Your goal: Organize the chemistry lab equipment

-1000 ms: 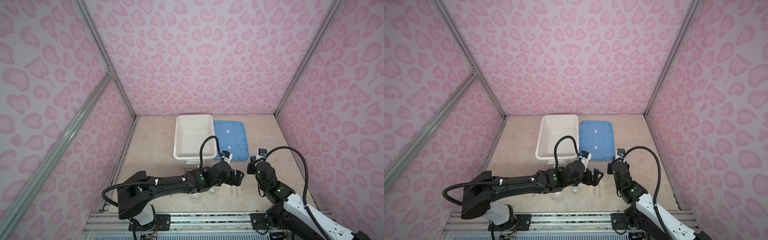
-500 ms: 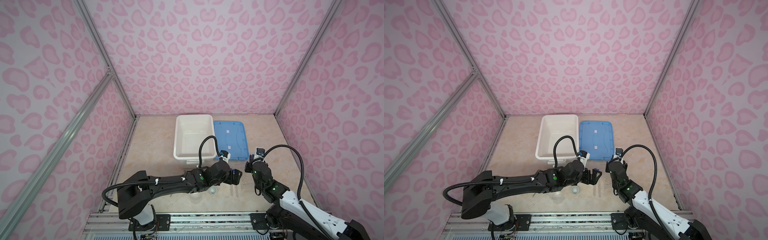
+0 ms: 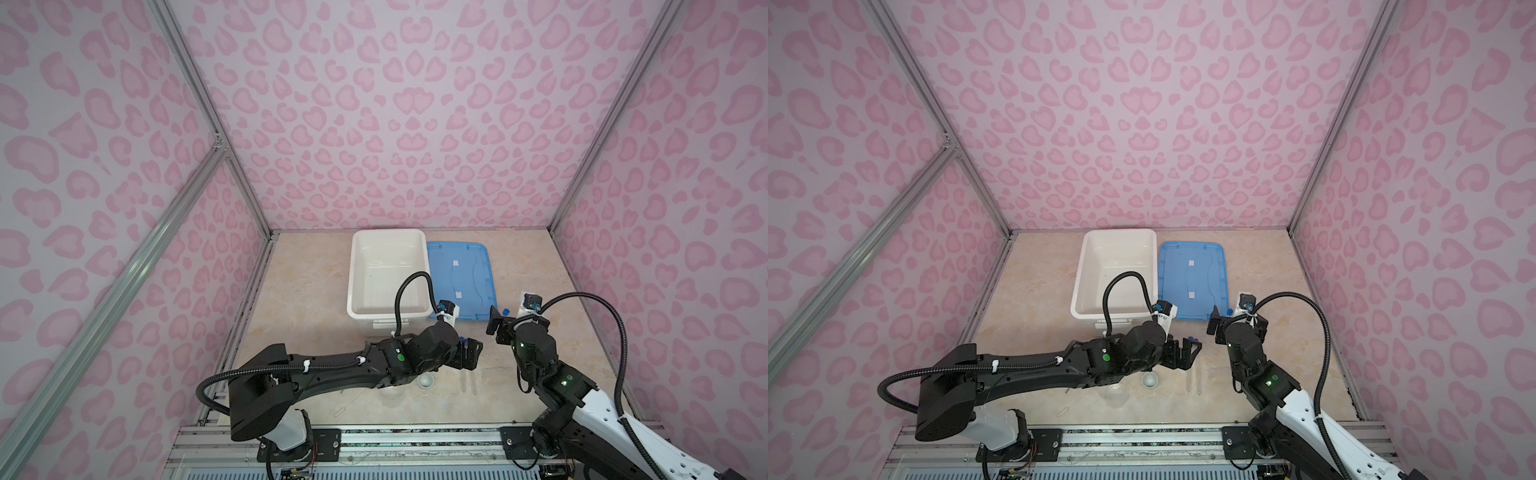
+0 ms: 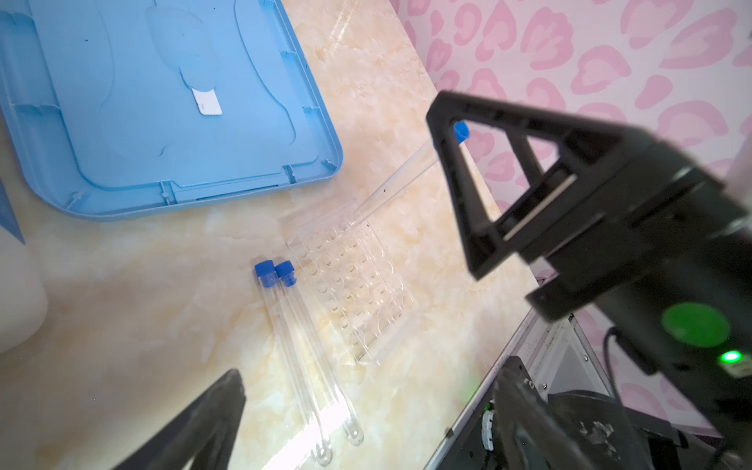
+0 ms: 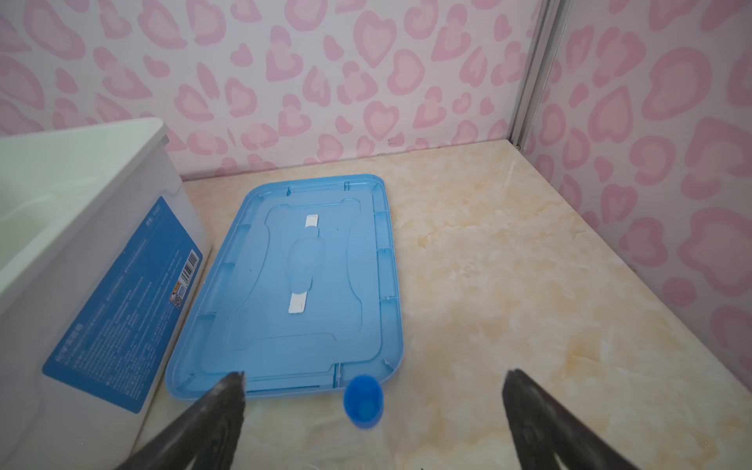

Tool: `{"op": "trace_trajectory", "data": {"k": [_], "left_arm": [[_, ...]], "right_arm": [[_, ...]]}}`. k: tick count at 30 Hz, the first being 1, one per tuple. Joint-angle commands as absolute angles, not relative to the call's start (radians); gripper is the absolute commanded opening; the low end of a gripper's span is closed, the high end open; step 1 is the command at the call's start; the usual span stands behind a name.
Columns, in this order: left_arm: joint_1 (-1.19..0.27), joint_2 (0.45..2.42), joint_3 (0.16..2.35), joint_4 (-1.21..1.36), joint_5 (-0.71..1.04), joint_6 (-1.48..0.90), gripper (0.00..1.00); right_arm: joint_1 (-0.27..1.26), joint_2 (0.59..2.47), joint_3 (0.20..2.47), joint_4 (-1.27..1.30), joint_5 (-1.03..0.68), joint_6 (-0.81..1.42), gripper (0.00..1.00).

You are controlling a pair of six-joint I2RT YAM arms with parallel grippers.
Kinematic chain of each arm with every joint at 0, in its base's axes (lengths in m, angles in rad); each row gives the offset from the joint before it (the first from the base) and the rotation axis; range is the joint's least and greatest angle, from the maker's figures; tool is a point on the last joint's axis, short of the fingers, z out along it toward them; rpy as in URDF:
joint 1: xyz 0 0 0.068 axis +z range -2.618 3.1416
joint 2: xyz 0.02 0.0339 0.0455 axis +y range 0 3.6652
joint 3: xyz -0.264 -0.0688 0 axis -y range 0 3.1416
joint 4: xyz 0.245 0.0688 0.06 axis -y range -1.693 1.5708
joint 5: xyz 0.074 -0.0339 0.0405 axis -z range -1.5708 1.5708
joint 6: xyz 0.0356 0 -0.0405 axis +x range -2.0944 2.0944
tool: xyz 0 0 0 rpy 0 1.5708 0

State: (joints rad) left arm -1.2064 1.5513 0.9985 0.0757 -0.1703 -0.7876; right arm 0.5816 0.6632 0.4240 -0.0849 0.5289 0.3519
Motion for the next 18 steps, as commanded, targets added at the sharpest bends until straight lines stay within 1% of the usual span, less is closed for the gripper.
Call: {"op": "trace_trajectory", "data": {"k": [1, 6, 9, 11, 13, 15, 18], "left_arm": [[-1.206, 1.521, 0.993, 0.063, -0.193, -0.758, 0.97], [-1.214, 1.509, 1.027, -0.024, -0.195, -0.698, 0.97], [-1.216, 1.53, 1.054, -0.094, -0.196, -0.704, 1.0], [-1.216, 1.561, 1.075, -0.137, -0.181, -0.709, 0.98], [-1.218, 1.62, 1.137, -0.226, -0.168, -0.704, 0.94], [-1.225, 1.675, 1.186, -0.295, -0.161, -0.699, 0.9], [-1.235, 1.729, 1.207, -0.318, -0.162, -0.706, 0.82]], "right_arm": [[0.539, 0.639, 0.491, -0.244, 0.416, 0.384, 0.99], [0.423, 0.616, 0.607, -0.378, 0.122, 0.383, 0.99], [0.342, 0.643, 0.681, -0.448, -0.059, 0.38, 0.99], [0.299, 0.658, 0.713, -0.479, -0.177, 0.377, 0.99], [0.281, 0.662, 0.735, -0.499, -0.274, 0.372, 0.99], [0.281, 0.666, 0.75, -0.518, -0.322, 0.36, 0.99], [0.28, 0.666, 0.768, -0.544, -0.333, 0.352, 0.99]]}}
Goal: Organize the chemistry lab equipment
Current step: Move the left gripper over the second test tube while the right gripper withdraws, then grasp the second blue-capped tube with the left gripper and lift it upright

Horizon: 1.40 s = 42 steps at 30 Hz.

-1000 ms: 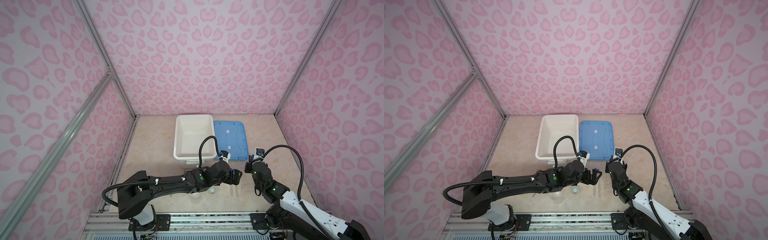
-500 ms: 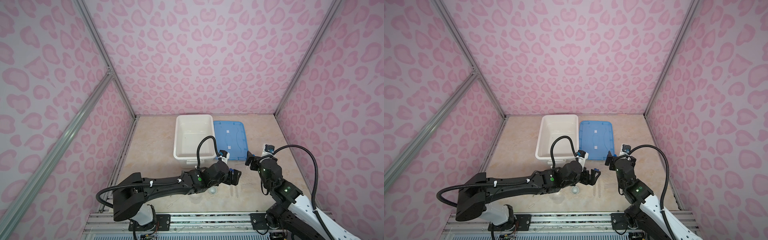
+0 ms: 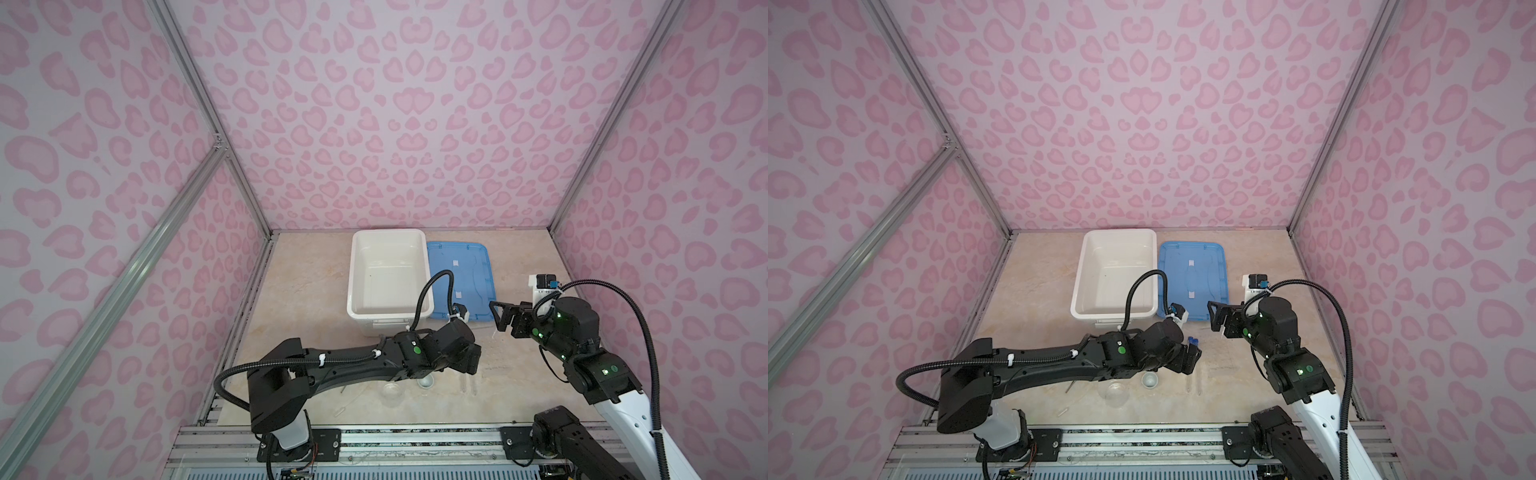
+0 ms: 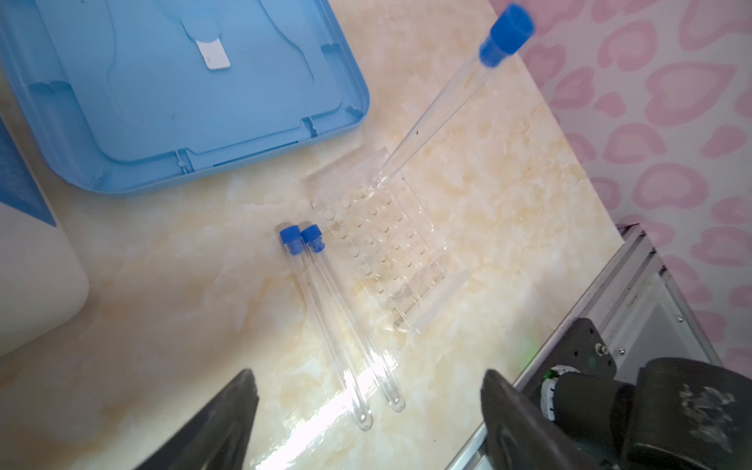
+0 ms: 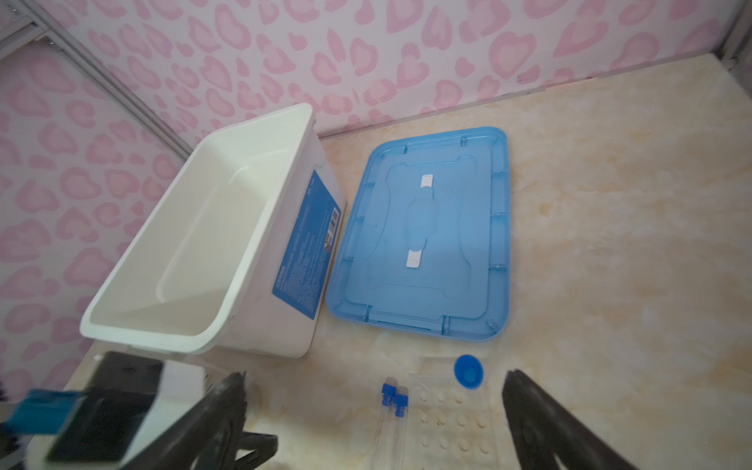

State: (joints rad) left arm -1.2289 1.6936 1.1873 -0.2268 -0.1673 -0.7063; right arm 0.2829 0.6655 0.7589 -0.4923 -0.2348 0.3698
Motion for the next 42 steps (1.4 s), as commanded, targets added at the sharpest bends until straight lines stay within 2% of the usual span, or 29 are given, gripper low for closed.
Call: {"op": "trace_trajectory", "data": {"k": [1, 6, 11, 14, 17, 25, 31, 42], "left_arm": [[-1.235, 1.748, 1.216, -0.325, -0.154, -0.71, 0.82], [-1.238, 1.86, 1.29, -0.4, -0.157, -0.713, 0.73], [-1.238, 1.951, 1.337, -0.433, -0.145, -0.711, 0.67], [-1.235, 1.965, 1.339, -0.451, -0.15, -0.712, 0.6], [-1.23, 2.013, 1.397, -0.496, -0.139, -0.706, 0.59], [-1.23, 2.054, 1.431, -0.542, -0.138, -0.704, 0.5], [-1.232, 2.08, 1.458, -0.57, -0.138, -0.706, 0.49], [-1.216, 2.078, 1.446, -0.612, -0.172, -0.754, 0.31]], "right_arm": [[0.28, 0.667, 0.778, -0.562, -0.323, 0.348, 0.99], [0.276, 0.654, 0.81, -0.626, -0.247, 0.348, 0.99], [0.272, 0.662, 0.825, -0.66, -0.275, 0.341, 0.99], [0.271, 0.668, 0.835, -0.693, -0.295, 0.333, 0.98], [0.272, 0.66, 0.828, -0.696, -0.289, 0.333, 0.99], [0.272, 0.655, 0.798, -0.696, -0.269, 0.333, 0.99], [0.271, 0.64, 0.794, -0.7, -0.235, 0.324, 0.99], [0.27, 0.641, 0.781, -0.689, -0.222, 0.329, 0.99]]}}
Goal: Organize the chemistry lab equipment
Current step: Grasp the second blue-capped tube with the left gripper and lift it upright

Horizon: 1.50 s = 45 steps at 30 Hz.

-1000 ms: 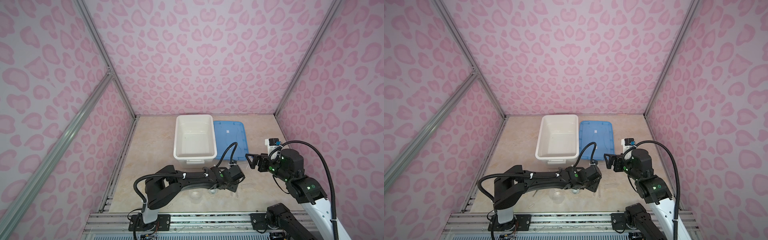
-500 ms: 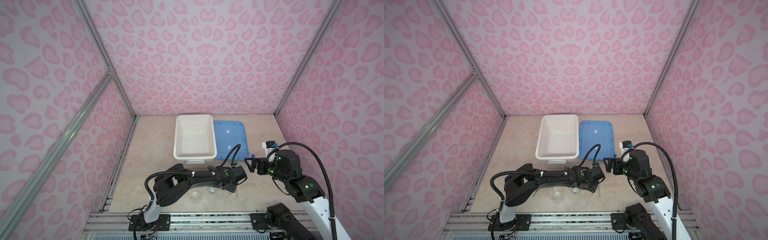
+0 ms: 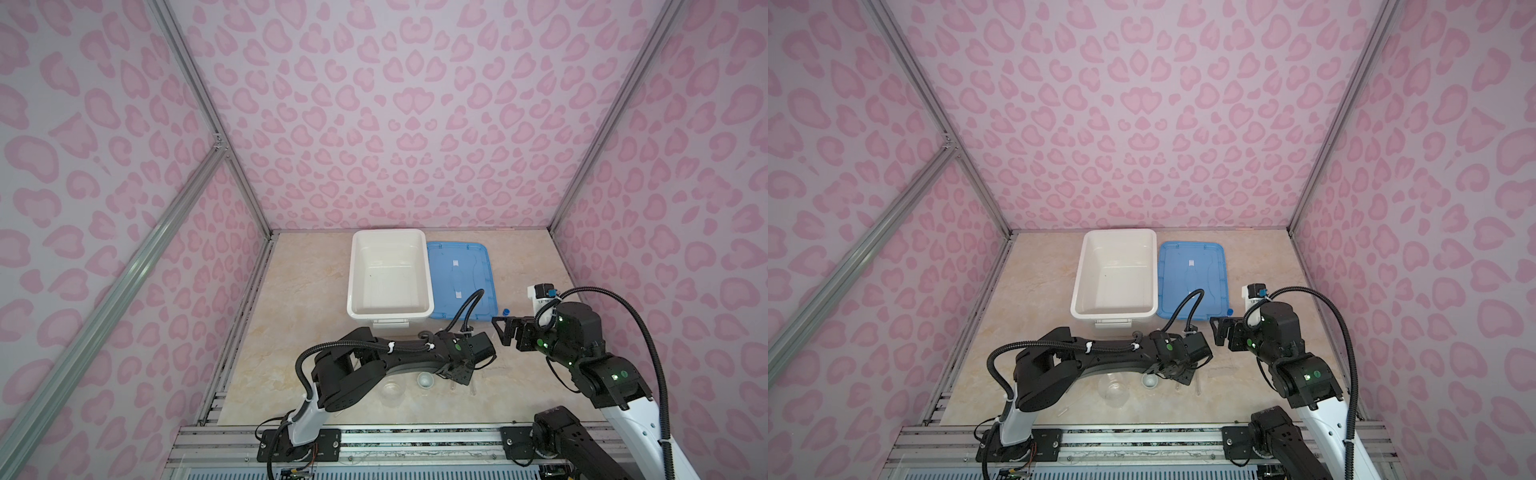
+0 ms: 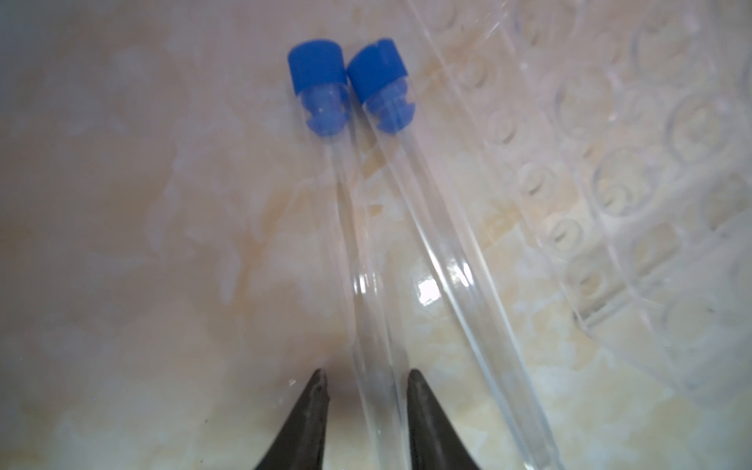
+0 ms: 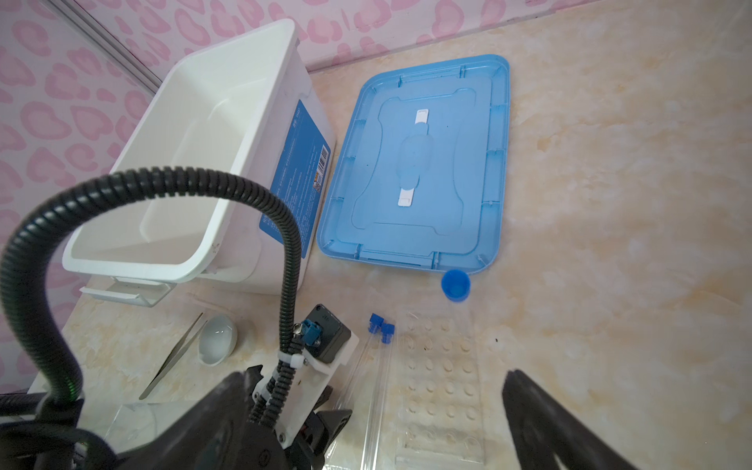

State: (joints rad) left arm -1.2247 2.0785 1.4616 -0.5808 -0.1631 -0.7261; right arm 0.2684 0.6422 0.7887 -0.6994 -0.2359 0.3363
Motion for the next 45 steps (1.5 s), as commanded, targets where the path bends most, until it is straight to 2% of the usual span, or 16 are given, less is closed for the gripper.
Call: {"op": "trace_trajectory", "data": {"k": [1, 12, 14, 22, 24, 33, 42, 45], "left_arm": [[-1.212, 2.073, 1.437, -0.607, -0.172, -0.76, 0.3], [-1.199, 2.033, 1.388, -0.558, -0.177, -0.769, 0.19], [-1.195, 2.025, 1.383, -0.544, -0.179, -0.768, 0.13], [-1.195, 1.962, 1.352, -0.442, -0.206, -0.74, 0.13], [-1.195, 1.915, 1.288, -0.379, -0.218, -0.73, 0.13], [-1.196, 1.738, 1.121, -0.052, -0.202, -0.645, 0.12], [-1.206, 1.585, 0.956, 0.215, -0.227, -0.556, 0.12], [-1.208, 1.551, 0.914, 0.269, -0.224, -0.551, 0.11]], "right_arm": [[0.27, 0.641, 0.779, -0.687, -0.22, 0.33, 0.99], [0.27, 0.655, 0.762, -0.657, -0.233, 0.333, 0.99], [0.27, 0.654, 0.762, -0.657, -0.231, 0.334, 0.99], [0.26, 0.658, 0.764, -0.647, -0.244, 0.339, 0.99], [0.239, 0.667, 0.773, -0.655, -0.263, 0.35, 0.98], [0.086, 0.706, 0.858, -0.653, -0.55, 0.396, 0.94], [0.095, 0.774, 0.907, -0.685, -0.622, 0.371, 0.89], [0.14, 0.803, 0.905, -0.647, -0.631, 0.394, 0.86]]}}
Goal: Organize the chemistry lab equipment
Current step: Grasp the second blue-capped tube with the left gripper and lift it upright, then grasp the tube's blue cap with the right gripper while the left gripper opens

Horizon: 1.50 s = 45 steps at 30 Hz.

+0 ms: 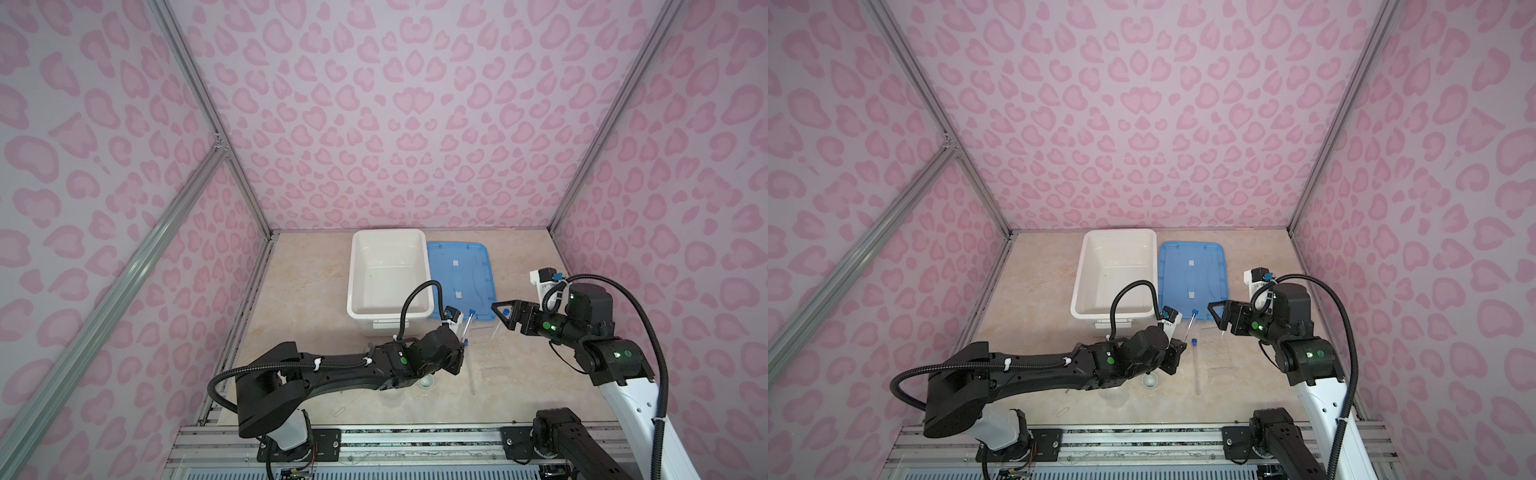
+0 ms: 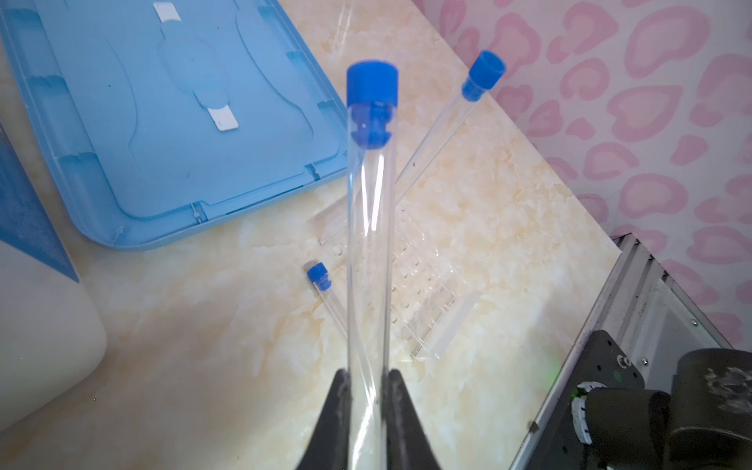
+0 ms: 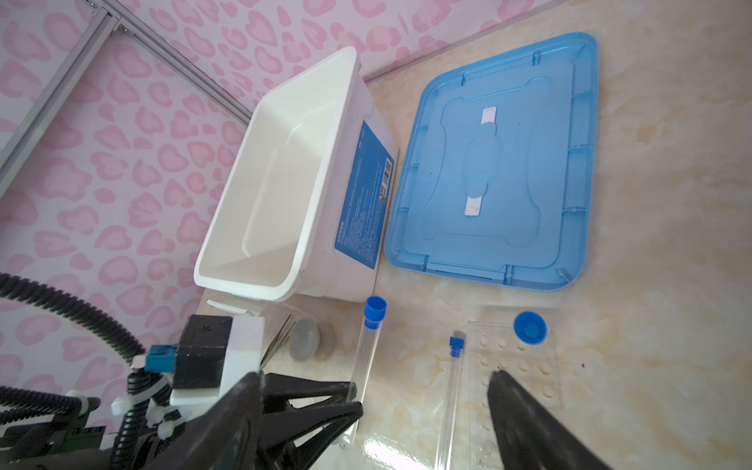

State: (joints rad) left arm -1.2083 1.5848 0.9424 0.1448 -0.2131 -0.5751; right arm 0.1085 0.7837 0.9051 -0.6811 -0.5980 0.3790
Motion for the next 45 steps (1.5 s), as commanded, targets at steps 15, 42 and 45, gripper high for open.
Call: {"op": "trace_trajectory", "data": {"k": [15, 42, 45], "left_arm": [[-1.251, 1.508, 0.878, 0.332, -0.266, -0.526, 0.1], [-1.257, 1.511, 0.89, 0.319, -0.268, -0.515, 0.17], [-1.257, 1.514, 0.892, 0.313, -0.269, -0.518, 0.41]], "right_arm": [[0.333, 0.923, 0.893, -0.543, -0.55, 0.45, 0.63], [0.333, 0.919, 0.846, -0.485, -0.576, 0.483, 0.17], [0.333, 0.91, 0.845, -0.492, -0.557, 0.47, 0.17]]}}
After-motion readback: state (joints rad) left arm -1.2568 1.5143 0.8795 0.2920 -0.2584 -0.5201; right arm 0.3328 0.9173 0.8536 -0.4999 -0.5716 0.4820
